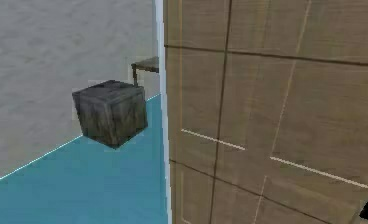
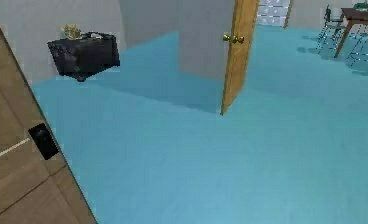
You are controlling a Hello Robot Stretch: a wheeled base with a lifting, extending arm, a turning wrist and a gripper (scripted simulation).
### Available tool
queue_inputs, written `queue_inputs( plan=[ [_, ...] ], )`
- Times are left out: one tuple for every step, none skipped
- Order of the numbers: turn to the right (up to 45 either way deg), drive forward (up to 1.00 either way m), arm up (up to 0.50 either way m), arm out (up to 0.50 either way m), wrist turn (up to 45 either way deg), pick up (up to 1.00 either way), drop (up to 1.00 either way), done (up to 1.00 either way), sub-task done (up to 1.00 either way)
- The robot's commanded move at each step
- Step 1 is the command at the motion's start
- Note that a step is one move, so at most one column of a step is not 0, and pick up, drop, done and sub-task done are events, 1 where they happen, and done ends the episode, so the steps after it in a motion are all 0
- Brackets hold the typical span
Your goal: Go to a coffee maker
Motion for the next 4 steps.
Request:
queue_inputs(
  plan=[
    [-45.0, 0.0, 0.0, 0.0, 0.0, 0.0, 0.0, 0.0, 0.0],
    [-42.0, 0.0, 0.0, 0.0, 0.0, 0.0, 0.0, 0.0, 0.0],
    [0.0, 0.9, 0.0, 0.0, 0.0, 0.0, 0.0, 0.0, 0.0],
    [-18.0, 0.0, 0.0, 0.0, 0.0, 0.0, 0.0, 0.0, 0.0]
  ],
)
